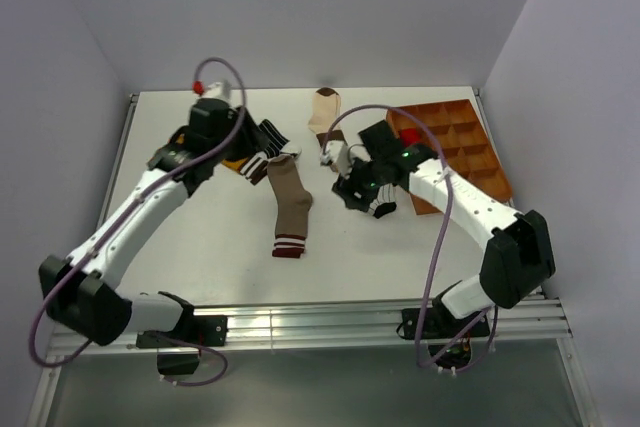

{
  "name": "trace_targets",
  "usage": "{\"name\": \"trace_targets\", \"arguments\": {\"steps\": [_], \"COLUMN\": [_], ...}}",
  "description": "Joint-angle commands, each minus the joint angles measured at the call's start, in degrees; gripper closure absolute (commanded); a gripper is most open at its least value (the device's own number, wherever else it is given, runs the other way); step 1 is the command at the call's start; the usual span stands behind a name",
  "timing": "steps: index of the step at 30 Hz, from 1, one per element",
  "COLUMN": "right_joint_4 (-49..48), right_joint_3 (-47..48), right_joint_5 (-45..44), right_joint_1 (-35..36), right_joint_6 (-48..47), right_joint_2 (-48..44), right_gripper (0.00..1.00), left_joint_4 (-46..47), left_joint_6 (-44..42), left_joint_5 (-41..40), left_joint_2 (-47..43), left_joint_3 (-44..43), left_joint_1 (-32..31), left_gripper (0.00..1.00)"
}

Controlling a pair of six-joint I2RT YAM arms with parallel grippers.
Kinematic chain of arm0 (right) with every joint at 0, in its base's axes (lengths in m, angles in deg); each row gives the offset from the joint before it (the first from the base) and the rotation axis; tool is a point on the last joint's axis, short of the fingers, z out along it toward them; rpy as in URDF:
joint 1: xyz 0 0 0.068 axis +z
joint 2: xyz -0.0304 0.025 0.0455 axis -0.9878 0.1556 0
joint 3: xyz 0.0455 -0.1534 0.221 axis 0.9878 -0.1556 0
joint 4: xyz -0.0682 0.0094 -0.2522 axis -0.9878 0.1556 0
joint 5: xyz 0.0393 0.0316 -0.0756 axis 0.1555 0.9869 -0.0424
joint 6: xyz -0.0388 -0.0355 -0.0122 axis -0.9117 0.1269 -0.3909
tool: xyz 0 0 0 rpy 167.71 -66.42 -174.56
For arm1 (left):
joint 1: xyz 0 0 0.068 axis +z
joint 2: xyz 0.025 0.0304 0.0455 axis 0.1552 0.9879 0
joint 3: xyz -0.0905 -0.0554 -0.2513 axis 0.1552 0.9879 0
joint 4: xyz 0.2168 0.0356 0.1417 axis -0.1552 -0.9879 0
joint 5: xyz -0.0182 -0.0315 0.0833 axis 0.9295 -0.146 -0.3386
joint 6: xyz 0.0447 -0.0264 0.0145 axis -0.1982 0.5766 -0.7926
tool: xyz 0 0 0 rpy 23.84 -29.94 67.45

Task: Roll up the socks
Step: Roll the sock at the center of the board.

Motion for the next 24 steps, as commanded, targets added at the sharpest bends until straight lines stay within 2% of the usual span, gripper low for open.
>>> {"name": "trace_targets", "arguments": {"steps": [1,5,12,24], "right_joint_4": [-7.4,-11.5,-19.6,-27.1], "right_joint_3": [-2.3,-2.6,-4.4,-5.3], "right_joint_5": [-3.6,-5.8,-9.2,-17.0], "right_joint_1": [7.9,17.5,26.8,34.3], "right_joint_6": [1.2,3.8,9.1,14.6], "right_joint_2": [-0.6,2.6,9.4,17.3], "right_gripper": [0.33,0.33,0.33,0.35], "left_joint_4": [-1.4,-2.9,-1.9,4.2], "left_joint_6": [5.5,5.2,5.5,5.5], "left_joint_5": [-6.9,-7.6,-6.2,-1.6], "left_joint_2": [-7.5,-11.7,-13.8,-13.2], "left_joint_3": [0.3,0.3,3.6,10.0], "left_joint_1": [4.7,8.3,9.9,10.6], "left_gripper": [0.47,0.45,0.45,0.46]}}
